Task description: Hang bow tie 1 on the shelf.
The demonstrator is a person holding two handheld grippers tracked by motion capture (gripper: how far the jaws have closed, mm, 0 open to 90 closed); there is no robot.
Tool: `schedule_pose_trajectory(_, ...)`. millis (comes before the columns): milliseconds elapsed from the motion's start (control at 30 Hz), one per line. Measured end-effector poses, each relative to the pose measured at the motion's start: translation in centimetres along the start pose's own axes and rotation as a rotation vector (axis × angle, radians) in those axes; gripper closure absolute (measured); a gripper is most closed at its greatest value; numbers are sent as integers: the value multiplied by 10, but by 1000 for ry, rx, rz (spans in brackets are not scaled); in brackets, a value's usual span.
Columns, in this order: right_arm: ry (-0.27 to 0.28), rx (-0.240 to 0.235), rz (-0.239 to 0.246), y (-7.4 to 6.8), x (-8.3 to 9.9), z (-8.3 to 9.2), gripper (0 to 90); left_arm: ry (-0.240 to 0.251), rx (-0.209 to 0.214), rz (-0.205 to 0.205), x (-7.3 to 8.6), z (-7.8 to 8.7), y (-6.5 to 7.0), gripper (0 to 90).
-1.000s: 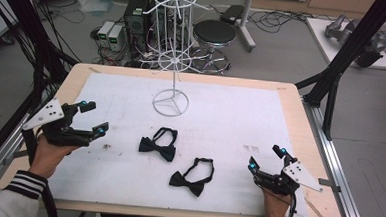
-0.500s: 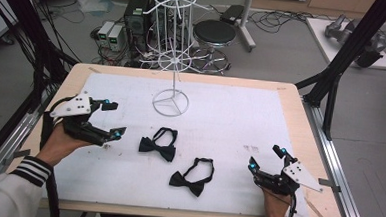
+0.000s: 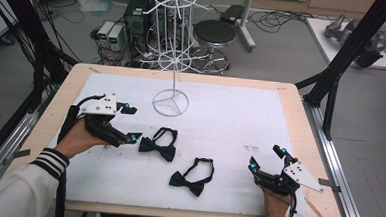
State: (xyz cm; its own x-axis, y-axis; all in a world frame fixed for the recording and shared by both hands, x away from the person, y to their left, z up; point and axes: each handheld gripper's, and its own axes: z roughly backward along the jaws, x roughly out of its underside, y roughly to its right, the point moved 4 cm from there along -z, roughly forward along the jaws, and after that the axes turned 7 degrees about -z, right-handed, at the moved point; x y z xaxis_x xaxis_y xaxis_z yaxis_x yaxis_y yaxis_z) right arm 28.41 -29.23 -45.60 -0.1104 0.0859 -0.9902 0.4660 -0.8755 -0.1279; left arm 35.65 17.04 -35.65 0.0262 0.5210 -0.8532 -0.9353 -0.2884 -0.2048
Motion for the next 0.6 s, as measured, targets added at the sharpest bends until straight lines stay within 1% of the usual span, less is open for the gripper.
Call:
schedule_pose_trajectory(100, 4, 0, -1, 0, 0, 0, 75, -21, 10, -7, -2, -7, 0, 168)
schedule_pose_trajectory(233, 8, -1, 2, 1, 0, 0, 75, -66, 27, -27, -2, -18, 0, 168)
schedule_pose_trajectory(300, 7, -2, 0, 1, 0, 0, 75, -80, 36, -31, -2, -23, 0, 169)
schedule_pose_trajectory(367, 7, -2, 0, 1, 0, 0, 75, -105, 45, -46, -2, -28, 0, 170)
schedule_pose_trajectory(567, 7, -2, -3, 1, 0, 0, 74, -183, 83, -63, 1, -46, 1, 177)
schedule_pose_trajectory(600, 7, -2, -3, 1, 0, 0, 75, -205, 89, -73, 1, -48, 1, 187)
